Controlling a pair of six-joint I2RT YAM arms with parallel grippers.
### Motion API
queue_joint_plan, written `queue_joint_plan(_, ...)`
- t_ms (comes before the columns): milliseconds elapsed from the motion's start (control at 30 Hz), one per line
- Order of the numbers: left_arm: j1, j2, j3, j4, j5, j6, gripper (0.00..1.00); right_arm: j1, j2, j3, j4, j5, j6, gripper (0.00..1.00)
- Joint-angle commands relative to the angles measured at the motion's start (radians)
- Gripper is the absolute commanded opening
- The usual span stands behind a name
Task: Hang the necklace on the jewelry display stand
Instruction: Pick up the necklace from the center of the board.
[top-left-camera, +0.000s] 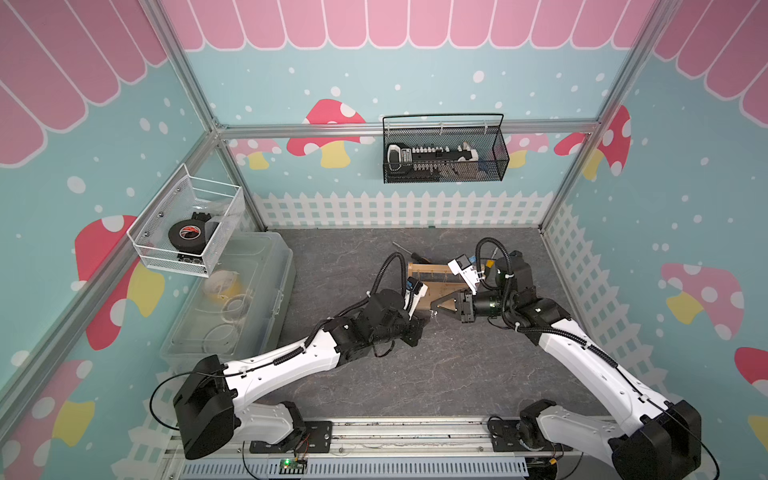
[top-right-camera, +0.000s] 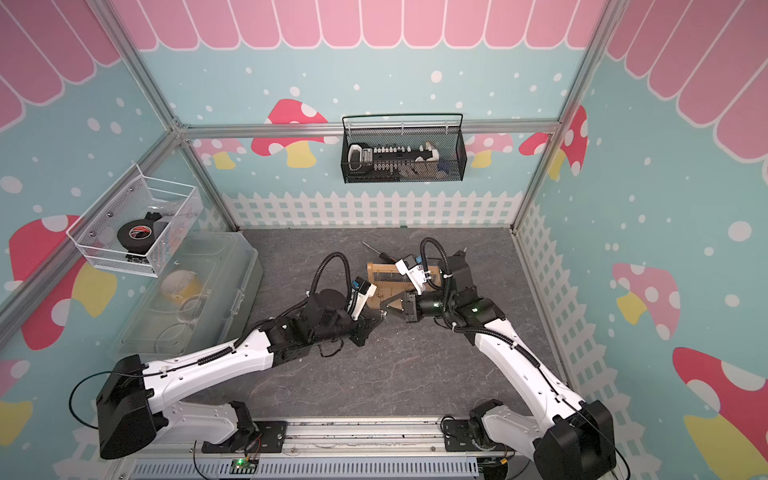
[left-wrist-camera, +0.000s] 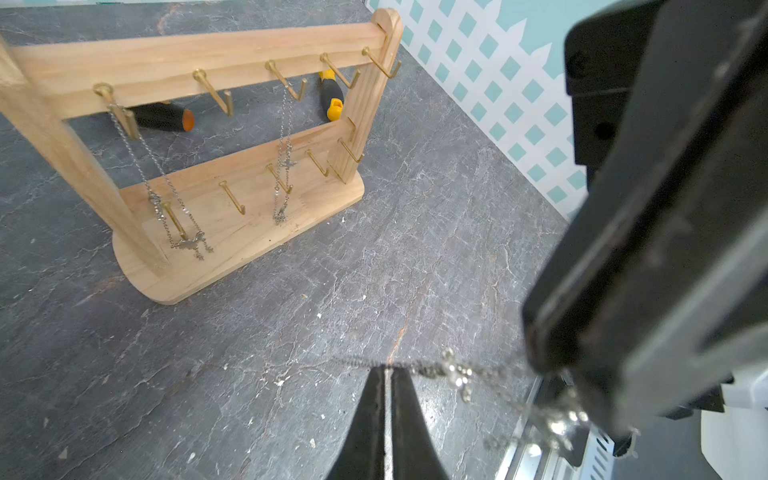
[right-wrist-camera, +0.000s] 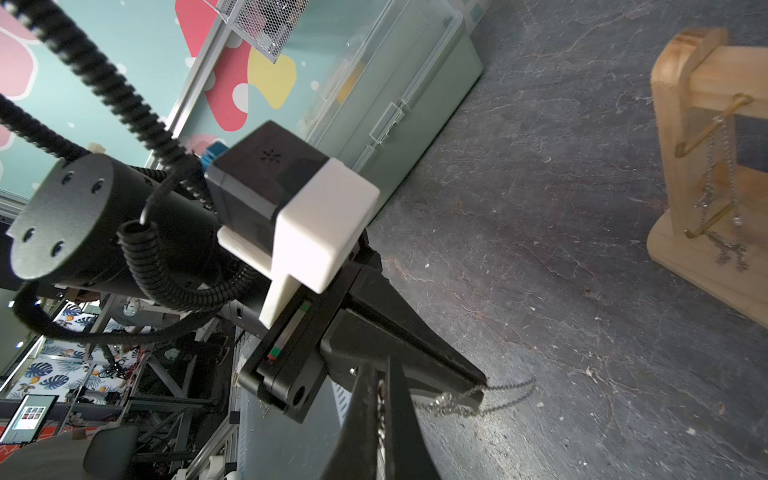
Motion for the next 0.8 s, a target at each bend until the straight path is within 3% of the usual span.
queue_joint_plan(0, -0.004, -0.007, -0.003, 0.009, -0.018, 0.022, 0.07, 0.012, -0.01, 0.02, 0.023, -0.015, 0.007, 0.0)
queue_joint_plan(200, -0.005, -0.012, -0.003, 0.016, -0.003, 0.019, 0.07, 0.016, -0.012, 0.018, 0.026, -0.012, 0.009, 0.0)
queue_joint_plan(767, -0.006, -0.005, -0.008, 0.043, -0.004, 0.005, 0.22, 0.031, -0.004, 0.021, 0.046, -0.008, 0.021, 0.0)
